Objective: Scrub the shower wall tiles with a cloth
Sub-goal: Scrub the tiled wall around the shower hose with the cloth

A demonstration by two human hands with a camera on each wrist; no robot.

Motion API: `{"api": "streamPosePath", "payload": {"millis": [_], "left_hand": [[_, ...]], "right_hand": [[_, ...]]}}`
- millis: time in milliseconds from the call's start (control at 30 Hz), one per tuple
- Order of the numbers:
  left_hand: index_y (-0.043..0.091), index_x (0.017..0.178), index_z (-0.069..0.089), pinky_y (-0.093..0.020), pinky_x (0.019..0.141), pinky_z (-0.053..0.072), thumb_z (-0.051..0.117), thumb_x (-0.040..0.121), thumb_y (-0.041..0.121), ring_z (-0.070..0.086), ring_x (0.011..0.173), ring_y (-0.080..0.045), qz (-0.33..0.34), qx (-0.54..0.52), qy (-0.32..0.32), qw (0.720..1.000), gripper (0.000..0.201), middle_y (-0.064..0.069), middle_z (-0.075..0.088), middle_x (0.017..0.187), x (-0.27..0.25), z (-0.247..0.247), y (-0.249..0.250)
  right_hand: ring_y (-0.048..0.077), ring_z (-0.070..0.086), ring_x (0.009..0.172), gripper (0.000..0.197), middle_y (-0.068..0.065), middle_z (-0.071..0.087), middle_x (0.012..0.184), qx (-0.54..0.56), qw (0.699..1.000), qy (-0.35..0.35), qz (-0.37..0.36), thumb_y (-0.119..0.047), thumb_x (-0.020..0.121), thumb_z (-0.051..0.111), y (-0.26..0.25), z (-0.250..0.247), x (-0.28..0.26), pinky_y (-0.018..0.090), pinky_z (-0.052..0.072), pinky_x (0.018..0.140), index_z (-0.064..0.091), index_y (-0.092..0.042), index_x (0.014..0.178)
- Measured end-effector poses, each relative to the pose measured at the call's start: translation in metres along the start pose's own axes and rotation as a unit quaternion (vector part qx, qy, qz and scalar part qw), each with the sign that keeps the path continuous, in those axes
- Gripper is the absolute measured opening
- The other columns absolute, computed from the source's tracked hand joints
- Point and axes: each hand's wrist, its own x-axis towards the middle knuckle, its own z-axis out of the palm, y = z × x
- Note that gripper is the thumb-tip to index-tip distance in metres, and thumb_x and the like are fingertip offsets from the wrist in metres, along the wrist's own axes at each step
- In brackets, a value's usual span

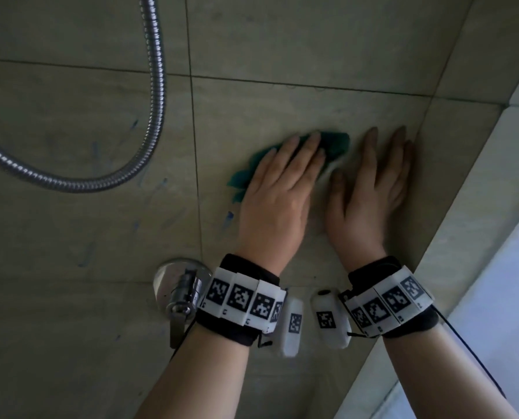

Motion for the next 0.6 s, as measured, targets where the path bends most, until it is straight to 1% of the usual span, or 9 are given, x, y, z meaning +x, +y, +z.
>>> {"api": "streamPosePath", "payload": {"millis": [67, 133, 200, 267, 333, 433, 500, 600], "left_hand": [[0.008, 0.141, 0.046, -0.039, 0.119, 0.014, 0.043, 0.096, 0.006, 0.027, 0.142, -0.028, -0.041, 0.039, 0.029, 0.998, 0.045, -0.008, 0.038, 0.151, 0.011, -0.006, -0.010], [0.007, 0.144, 0.041, -0.042, 0.118, 0.014, 0.040, 0.097, 0.008, 0.023, 0.143, -0.032, -0.089, 0.070, 0.067, 0.991, 0.046, -0.009, 0.034, 0.153, 0.026, -0.015, -0.021], [0.006, 0.145, 0.037, -0.043, 0.118, 0.015, 0.035, 0.098, 0.012, 0.022, 0.143, -0.035, -0.108, 0.080, 0.095, 0.986, 0.047, -0.012, 0.032, 0.154, 0.042, -0.024, -0.029], [0.004, 0.146, 0.035, -0.043, 0.119, 0.012, 0.032, 0.099, 0.014, 0.020, 0.144, -0.036, -0.104, 0.067, 0.095, 0.988, 0.048, -0.013, 0.029, 0.155, 0.058, -0.028, -0.026], [0.004, 0.146, 0.034, -0.043, 0.118, 0.008, 0.032, 0.099, 0.016, 0.018, 0.144, -0.036, -0.070, 0.056, 0.074, 0.993, 0.049, -0.014, 0.028, 0.155, 0.073, -0.026, -0.018], [0.005, 0.146, 0.036, -0.042, 0.119, 0.007, 0.033, 0.097, 0.015, 0.020, 0.144, -0.035, 0.024, 0.050, 0.025, 0.998, 0.050, -0.012, 0.029, 0.155, 0.097, -0.022, -0.009], [0.006, 0.145, 0.038, -0.041, 0.118, 0.008, 0.033, 0.097, 0.016, 0.021, 0.144, -0.033, 0.088, 0.041, -0.014, 0.995, 0.050, -0.010, 0.030, 0.155, 0.115, -0.020, -0.005], [0.006, 0.142, 0.044, -0.038, 0.117, 0.009, 0.032, 0.094, 0.015, 0.025, 0.143, -0.032, 0.172, 0.029, -0.068, 0.982, 0.050, -0.008, 0.034, 0.153, 0.134, -0.018, 0.002]], "right_hand": [[0.033, 0.009, 0.142, 0.060, 0.024, 0.015, 0.155, 0.011, 1.000, -0.005, 0.004, -0.025, 0.095, 0.047, 0.001, -0.002, -0.001, 0.030, -0.002, 0.115, 0.028, -0.007, 0.149], [0.029, 0.005, 0.144, 0.060, 0.020, 0.012, 0.157, 0.023, 1.000, -0.014, 0.012, -0.027, 0.097, 0.047, 0.001, -0.003, -0.001, 0.028, -0.005, 0.114, 0.026, -0.011, 0.150], [0.027, 0.003, 0.144, 0.060, 0.017, 0.009, 0.158, 0.029, 0.999, -0.027, 0.017, -0.028, 0.098, 0.046, 0.002, -0.004, -0.001, 0.028, -0.005, 0.114, 0.023, -0.014, 0.151], [0.026, 0.002, 0.145, 0.060, 0.015, 0.008, 0.159, 0.031, 0.999, -0.035, 0.015, -0.029, 0.098, 0.045, 0.003, -0.006, -0.001, 0.027, -0.006, 0.115, 0.022, -0.015, 0.151], [0.025, 0.001, 0.145, 0.060, 0.014, 0.006, 0.159, 0.035, 0.998, -0.045, 0.017, -0.030, 0.099, 0.045, 0.003, -0.009, 0.000, 0.028, -0.006, 0.115, 0.020, -0.017, 0.152], [0.022, 0.000, 0.145, 0.061, 0.012, 0.005, 0.160, 0.038, 0.997, -0.062, 0.019, -0.030, 0.099, 0.045, 0.002, -0.013, 0.000, 0.031, -0.004, 0.116, 0.017, -0.019, 0.152], [0.023, 0.001, 0.145, 0.061, 0.012, 0.005, 0.160, 0.038, 0.997, -0.062, 0.016, -0.029, 0.099, 0.046, 0.001, -0.014, 0.000, 0.033, -0.002, 0.116, 0.017, -0.019, 0.152], [0.026, 0.002, 0.145, 0.061, 0.014, 0.007, 0.159, 0.032, 0.997, -0.065, 0.015, -0.029, 0.099, 0.045, 0.001, -0.015, 0.000, 0.033, -0.001, 0.115, 0.018, -0.018, 0.152]]}}
